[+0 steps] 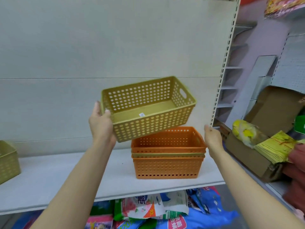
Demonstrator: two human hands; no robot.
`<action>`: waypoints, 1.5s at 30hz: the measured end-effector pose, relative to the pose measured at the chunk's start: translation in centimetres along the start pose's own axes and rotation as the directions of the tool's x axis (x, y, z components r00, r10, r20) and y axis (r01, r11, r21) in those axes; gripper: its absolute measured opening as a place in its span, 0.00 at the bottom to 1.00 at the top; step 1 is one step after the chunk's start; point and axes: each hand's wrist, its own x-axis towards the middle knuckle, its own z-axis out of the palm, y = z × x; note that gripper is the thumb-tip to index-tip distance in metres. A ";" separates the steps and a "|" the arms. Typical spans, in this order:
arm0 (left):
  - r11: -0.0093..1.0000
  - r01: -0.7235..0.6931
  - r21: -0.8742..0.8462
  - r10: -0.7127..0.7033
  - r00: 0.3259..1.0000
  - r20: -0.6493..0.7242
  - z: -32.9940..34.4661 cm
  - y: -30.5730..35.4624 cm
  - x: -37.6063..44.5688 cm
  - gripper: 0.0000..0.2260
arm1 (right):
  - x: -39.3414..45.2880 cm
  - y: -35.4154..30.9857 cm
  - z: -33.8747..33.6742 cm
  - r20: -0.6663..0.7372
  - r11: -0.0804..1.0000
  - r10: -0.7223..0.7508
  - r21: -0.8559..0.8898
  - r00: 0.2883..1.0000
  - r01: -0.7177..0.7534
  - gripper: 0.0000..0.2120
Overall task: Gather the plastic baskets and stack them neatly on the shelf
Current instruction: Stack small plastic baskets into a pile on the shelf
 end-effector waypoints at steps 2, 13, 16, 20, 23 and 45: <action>0.997 0.061 0.046 -0.063 0.997 0.049 1.9 -1.2 -0.3 0.26 | -0.3 -1.3 -0.8 0.028 0.931 -0.047 0.362 0.998 0.034 0.20; 0.921 0.130 0.366 -0.257 0.910 0.324 1.6 -5.7 1.4 0.14 | -0.9 0.6 -1.2 0.086 0.950 -0.134 0.295 0.987 0.103 0.22; 0.881 0.086 0.465 -0.273 0.896 0.351 0.7 -7.1 1.4 0.13 | -1.6 1.0 -0.6 0.073 0.966 -0.154 0.223 0.985 0.134 0.22; 0.854 0.082 0.513 -0.305 0.878 0.368 -0.8 -9.2 0.9 0.12 | -2.6 2.1 -0.2 0.063 0.965 -0.158 0.220 0.985 0.141 0.20; 0.841 0.091 0.533 -0.330 0.867 0.372 -1.5 -10.3 0.6 0.11 | -3.1 3.2 0.1 0.064 0.969 -0.124 0.221 0.990 0.107 0.22; 0.693 -0.164 0.702 -0.205 0.889 0.410 -2.9 -11.1 -0.5 0.23 | -1.8 3.6 1.5 0.118 0.983 -0.183 0.026 0.976 0.181 0.20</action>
